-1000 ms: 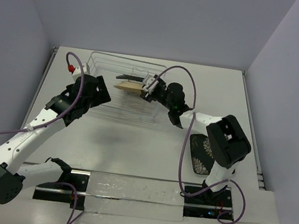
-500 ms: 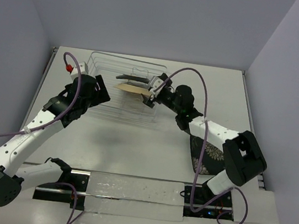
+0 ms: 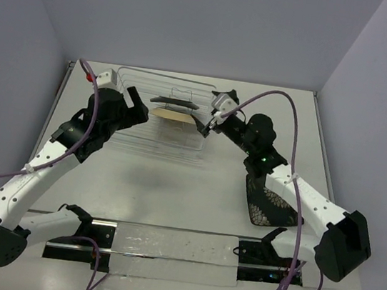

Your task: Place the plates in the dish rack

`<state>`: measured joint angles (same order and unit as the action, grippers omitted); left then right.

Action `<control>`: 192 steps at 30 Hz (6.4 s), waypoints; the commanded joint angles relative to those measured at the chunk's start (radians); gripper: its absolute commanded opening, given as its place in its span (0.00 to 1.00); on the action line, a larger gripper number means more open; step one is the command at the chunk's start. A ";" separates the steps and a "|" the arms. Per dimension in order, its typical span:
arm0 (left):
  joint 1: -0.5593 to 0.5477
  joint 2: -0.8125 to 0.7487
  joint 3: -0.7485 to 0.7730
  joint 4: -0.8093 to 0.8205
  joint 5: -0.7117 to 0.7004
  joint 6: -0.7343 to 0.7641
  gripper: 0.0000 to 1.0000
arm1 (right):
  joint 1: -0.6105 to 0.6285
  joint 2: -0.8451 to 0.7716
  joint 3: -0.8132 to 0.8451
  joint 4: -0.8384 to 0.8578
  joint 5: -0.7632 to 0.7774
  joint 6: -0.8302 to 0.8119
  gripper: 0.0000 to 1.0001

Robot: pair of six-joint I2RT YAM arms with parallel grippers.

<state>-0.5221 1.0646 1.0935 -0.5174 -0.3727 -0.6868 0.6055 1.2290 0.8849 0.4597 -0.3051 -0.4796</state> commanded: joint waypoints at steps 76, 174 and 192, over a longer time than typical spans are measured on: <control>0.109 0.661 0.748 0.051 0.511 0.339 0.99 | -0.997 -0.715 -0.536 -1.325 0.899 1.914 1.00; -0.452 1.359 0.711 0.414 0.965 0.080 0.00 | -1.003 -0.663 -0.474 -0.846 -0.068 1.319 0.56; -0.448 1.323 0.632 0.557 1.055 0.011 0.00 | -1.003 -0.632 -0.356 -0.932 -0.061 1.286 0.45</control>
<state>-0.9041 2.4059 1.7457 -0.0586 0.5840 -0.6343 -0.4264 0.5797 0.4738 -0.4388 -0.1909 0.7796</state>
